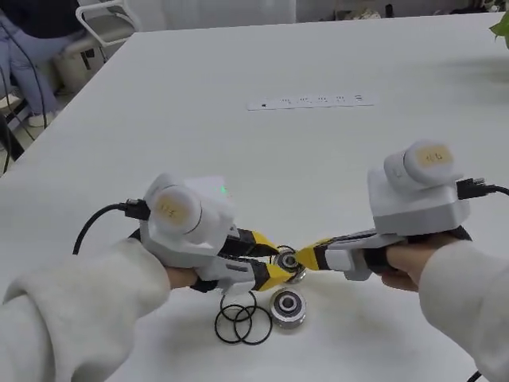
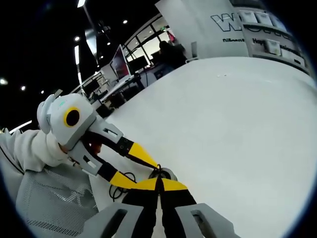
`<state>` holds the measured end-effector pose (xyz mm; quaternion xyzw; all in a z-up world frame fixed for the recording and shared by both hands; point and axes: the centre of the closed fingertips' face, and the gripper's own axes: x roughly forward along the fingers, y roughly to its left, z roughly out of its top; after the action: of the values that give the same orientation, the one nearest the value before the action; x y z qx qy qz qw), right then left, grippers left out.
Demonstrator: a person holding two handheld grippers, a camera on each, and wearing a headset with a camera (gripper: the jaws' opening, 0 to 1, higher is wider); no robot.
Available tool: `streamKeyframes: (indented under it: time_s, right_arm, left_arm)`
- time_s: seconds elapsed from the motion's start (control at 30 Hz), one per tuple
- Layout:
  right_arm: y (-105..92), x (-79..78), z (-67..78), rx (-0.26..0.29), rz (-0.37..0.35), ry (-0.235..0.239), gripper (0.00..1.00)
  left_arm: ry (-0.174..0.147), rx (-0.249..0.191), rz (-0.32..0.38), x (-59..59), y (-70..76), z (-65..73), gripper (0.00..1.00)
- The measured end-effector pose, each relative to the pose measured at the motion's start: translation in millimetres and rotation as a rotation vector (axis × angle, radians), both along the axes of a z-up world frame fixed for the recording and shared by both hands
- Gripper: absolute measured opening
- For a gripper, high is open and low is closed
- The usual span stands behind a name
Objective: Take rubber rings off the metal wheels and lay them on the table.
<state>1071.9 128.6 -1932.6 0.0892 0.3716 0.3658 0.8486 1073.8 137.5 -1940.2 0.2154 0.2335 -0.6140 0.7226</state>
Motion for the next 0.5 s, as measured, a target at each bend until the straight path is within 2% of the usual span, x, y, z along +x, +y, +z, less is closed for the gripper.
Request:
streamKeyframes:
  time_s: [0.07, 0.2, 0.3, 0.5]
  right_arm:
    - [0.2, -0.1, 0.7, 0.004, 0.0, -0.001, 0.0]
    - [0.1, 0.5, 1.3, 0.006, 0.001, -0.003, 0.0]
    - [0.9, 0.5, 2.6, 0.011, 0.003, -0.005, 0.0]
    - [3.0, 0.7, 7.3, 0.026, 0.008, -0.014, 0.0]
  left_arm:
    - [0.01, 0.014, -0.004, -1.3, 3.9, -0.2, 0.17]
    - [0.01, 0.036, 0.004, 0.0, 13.0, -1.3, 0.19]
    - [0.033, 0.055, 0.015, -1.1, 19.2, -4.5, 0.2]
    - [0.042, 0.068, -0.003, -8.7, 18.4, -5.7, 0.22]
